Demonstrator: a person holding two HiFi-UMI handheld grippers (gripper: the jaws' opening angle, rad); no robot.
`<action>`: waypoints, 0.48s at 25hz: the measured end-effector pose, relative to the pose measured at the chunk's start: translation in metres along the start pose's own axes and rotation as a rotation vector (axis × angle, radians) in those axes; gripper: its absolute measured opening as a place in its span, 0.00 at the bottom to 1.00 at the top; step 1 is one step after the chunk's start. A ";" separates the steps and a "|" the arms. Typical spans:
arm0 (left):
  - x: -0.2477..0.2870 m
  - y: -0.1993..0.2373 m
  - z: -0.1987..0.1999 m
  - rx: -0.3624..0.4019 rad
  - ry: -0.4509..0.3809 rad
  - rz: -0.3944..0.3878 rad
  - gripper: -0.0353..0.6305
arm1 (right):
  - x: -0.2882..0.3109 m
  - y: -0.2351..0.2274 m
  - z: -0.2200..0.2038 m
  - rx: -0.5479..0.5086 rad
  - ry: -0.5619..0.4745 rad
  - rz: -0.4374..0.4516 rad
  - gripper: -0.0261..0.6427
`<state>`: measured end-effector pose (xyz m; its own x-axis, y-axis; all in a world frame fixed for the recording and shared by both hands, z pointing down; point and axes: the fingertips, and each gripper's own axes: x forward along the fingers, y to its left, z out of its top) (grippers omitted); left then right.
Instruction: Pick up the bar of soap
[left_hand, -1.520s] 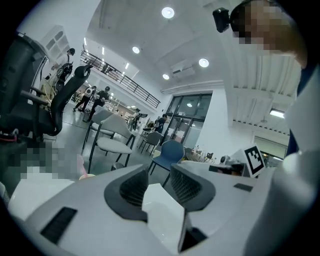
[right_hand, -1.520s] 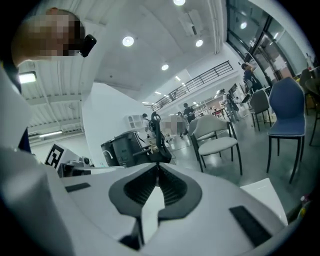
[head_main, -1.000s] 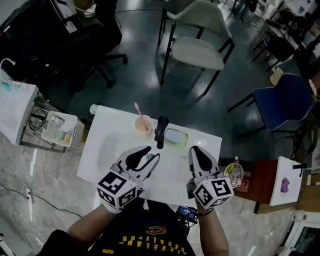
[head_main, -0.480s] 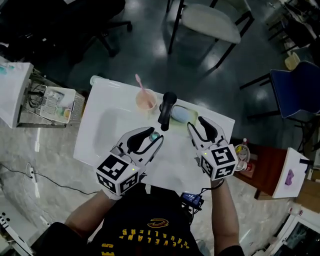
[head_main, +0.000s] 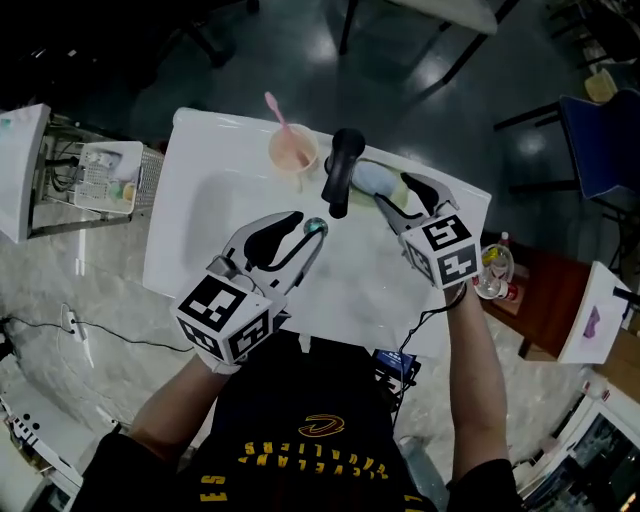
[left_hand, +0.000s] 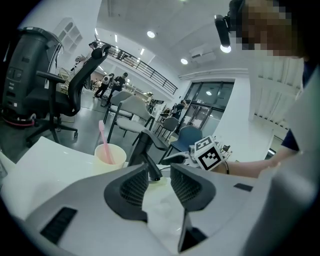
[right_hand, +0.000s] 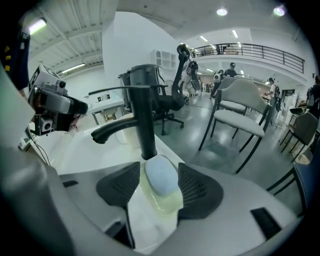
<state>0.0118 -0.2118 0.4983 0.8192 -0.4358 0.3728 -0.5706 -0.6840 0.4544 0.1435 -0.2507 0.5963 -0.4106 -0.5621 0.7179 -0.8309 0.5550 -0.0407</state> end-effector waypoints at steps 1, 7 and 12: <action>0.000 0.001 -0.001 -0.003 0.003 -0.001 0.28 | 0.004 0.000 -0.002 0.004 0.013 0.006 0.40; 0.002 0.000 -0.004 -0.009 0.009 -0.010 0.28 | 0.018 -0.006 -0.006 -0.001 0.058 0.013 0.44; 0.002 0.004 -0.013 -0.023 0.024 -0.012 0.28 | 0.026 -0.010 -0.012 0.019 0.080 0.005 0.45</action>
<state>0.0105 -0.2075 0.5113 0.8249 -0.4133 0.3857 -0.5618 -0.6757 0.4774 0.1453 -0.2632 0.6243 -0.3841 -0.5082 0.7708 -0.8364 0.5452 -0.0573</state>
